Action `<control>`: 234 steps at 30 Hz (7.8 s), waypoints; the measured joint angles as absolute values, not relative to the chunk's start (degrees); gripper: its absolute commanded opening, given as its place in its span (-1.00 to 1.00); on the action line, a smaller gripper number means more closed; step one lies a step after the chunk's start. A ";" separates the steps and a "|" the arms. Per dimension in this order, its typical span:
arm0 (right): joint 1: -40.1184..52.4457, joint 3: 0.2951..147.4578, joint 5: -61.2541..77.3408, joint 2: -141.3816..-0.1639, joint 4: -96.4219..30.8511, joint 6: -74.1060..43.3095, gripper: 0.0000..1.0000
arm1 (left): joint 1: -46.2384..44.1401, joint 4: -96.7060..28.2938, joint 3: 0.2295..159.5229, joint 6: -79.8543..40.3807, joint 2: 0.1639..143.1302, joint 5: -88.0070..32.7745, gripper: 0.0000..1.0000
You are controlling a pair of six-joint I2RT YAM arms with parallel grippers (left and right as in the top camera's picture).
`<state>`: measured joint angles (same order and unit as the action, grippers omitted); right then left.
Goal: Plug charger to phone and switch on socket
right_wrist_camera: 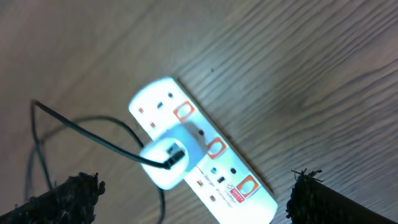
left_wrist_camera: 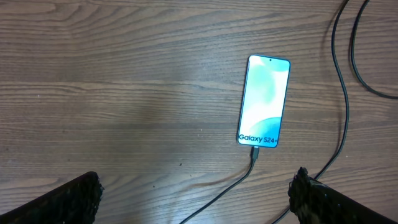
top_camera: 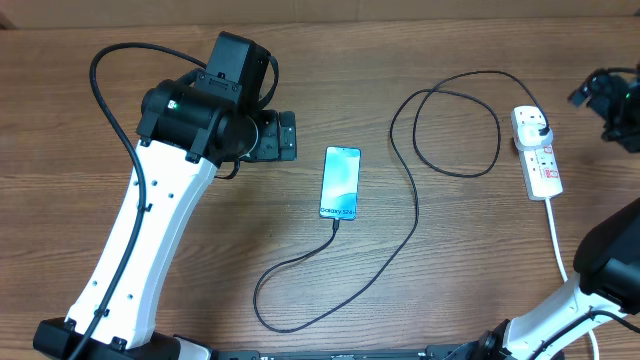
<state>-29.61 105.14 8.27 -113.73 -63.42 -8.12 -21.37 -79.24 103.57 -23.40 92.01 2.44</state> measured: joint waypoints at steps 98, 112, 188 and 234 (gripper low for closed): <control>-28.42 80.14 23.14 -115.68 -35.77 1.17 0.99 | -21.37 -79.24 103.57 -23.40 92.01 2.44 0.99; -28.42 80.36 23.77 -115.66 -37.08 1.56 0.99 | -21.37 -79.24 103.57 -23.40 92.01 2.44 0.99; -27.38 83.59 7.42 -77.58 -66.59 -15.73 0.99 | -21.37 -79.26 103.57 -23.40 92.01 2.44 0.99; -27.38 83.59 7.42 -77.14 -66.67 -16.12 0.99 | -21.37 -79.26 103.57 -23.40 92.01 2.44 0.99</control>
